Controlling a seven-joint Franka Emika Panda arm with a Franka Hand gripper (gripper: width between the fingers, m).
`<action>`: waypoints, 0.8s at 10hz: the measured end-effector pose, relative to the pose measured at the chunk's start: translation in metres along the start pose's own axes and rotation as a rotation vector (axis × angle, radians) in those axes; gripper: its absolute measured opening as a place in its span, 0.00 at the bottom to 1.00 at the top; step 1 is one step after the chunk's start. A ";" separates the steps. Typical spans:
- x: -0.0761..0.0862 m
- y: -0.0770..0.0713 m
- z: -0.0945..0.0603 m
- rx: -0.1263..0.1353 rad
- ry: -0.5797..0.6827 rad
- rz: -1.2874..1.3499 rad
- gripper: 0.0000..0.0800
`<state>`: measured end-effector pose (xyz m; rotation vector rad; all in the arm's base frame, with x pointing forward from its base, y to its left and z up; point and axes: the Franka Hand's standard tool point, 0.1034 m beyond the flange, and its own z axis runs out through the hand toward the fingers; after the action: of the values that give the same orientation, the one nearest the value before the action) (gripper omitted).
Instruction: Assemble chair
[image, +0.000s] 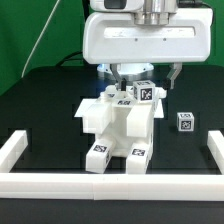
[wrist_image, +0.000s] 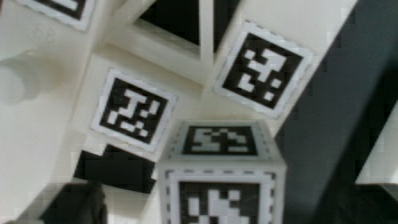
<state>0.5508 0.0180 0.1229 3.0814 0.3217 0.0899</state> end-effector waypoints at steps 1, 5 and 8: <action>-0.001 0.002 -0.002 0.029 -0.029 0.033 0.81; -0.002 0.001 0.008 0.037 -0.034 0.058 0.80; -0.003 0.001 0.009 0.037 -0.035 0.058 0.38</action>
Offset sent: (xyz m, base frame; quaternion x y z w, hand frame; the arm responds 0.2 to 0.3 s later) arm 0.0001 0.0078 -0.0136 0.0515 0.0138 0.0565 0.9970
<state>0.5490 0.0165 0.1142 3.1252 0.2355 0.0322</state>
